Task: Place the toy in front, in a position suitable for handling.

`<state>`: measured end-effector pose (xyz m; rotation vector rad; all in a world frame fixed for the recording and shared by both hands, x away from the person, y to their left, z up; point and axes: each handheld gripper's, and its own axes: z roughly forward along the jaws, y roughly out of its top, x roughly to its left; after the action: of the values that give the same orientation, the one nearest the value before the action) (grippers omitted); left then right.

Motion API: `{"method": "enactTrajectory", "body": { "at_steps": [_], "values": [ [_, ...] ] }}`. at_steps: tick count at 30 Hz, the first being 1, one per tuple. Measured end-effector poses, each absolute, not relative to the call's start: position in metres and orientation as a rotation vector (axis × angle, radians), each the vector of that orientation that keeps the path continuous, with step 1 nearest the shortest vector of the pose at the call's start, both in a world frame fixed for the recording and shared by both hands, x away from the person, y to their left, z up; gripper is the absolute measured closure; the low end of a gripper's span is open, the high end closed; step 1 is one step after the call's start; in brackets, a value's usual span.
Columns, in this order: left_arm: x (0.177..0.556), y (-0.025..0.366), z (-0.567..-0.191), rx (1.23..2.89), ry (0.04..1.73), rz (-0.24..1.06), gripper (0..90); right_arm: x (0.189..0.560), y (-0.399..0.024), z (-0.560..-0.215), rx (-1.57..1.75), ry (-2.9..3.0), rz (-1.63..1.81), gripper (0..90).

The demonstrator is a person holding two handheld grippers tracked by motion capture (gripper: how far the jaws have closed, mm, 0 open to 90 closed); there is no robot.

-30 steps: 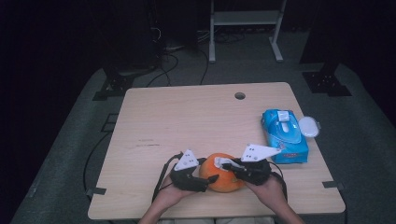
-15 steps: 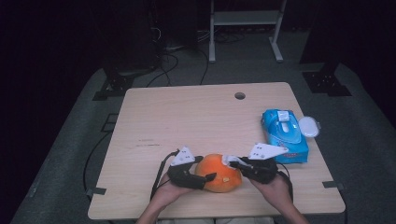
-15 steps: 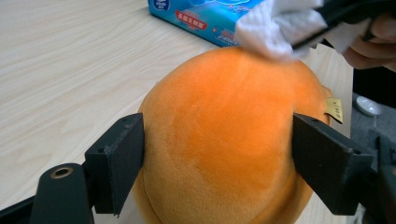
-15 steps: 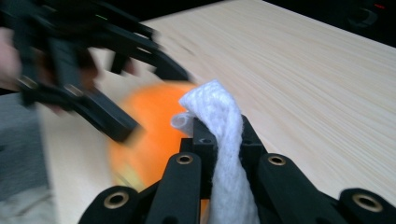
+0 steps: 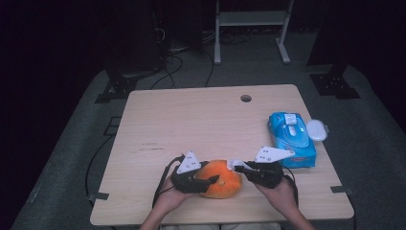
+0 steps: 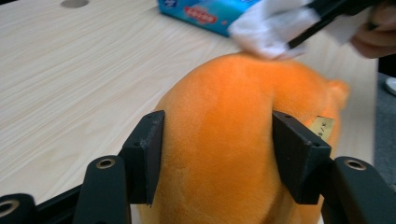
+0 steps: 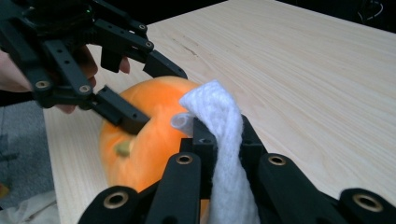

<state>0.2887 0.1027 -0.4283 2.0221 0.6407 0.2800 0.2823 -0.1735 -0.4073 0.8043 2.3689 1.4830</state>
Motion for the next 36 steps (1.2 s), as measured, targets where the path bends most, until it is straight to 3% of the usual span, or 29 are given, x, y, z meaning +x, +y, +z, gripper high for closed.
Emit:
{"method": "enactTrajectory", "body": {
  "at_steps": [6, 13, 19, 21, 23, 27, 29, 36],
  "values": [
    [0.294, 0.115, -0.432, 1.99, 0.687, 0.231, 40.0, 0.274, -0.163, -0.405, 0.719, 2.402, 1.526, 82.0],
    [0.296, 0.119, -0.434, 1.955, 0.714, 0.215, 40.1, 0.289, -0.181, -0.422, 0.877, 2.405, 1.486, 82.0],
    [0.285, 0.099, -0.424, 1.917, 0.684, 0.497, 46.1, 0.292, -0.168, -0.403, 0.835, 2.341, 1.588, 82.0],
    [0.282, 0.094, -0.422, 1.944, 0.667, 0.539, 45.3, 0.297, -0.166, -0.407, 0.861, 2.339, 1.59, 82.0],
    [0.281, 0.096, -0.422, 1.968, 0.66, 0.466, 41.0, 0.301, -0.167, -0.415, 0.891, 2.354, 1.594, 82.0],
    [0.287, 0.102, -0.418, 1.942, 0.681, 0.31, 21.4, 0.297, -0.167, -0.42, 0.848, 2.401, 1.591, 82.0],
    [0.291, 0.103, -0.42, 1.943, 0.705, 0.284, 16.8, 0.291, -0.16, -0.421, 0.772, 2.456, 1.605, 82.0],
    [0.296, 0.119, -0.43, 1.936, 0.742, 0.264, 28.1, 0.3, -0.175, -0.427, 0.908, 2.417, 1.516, 82.1]
  ]
}}
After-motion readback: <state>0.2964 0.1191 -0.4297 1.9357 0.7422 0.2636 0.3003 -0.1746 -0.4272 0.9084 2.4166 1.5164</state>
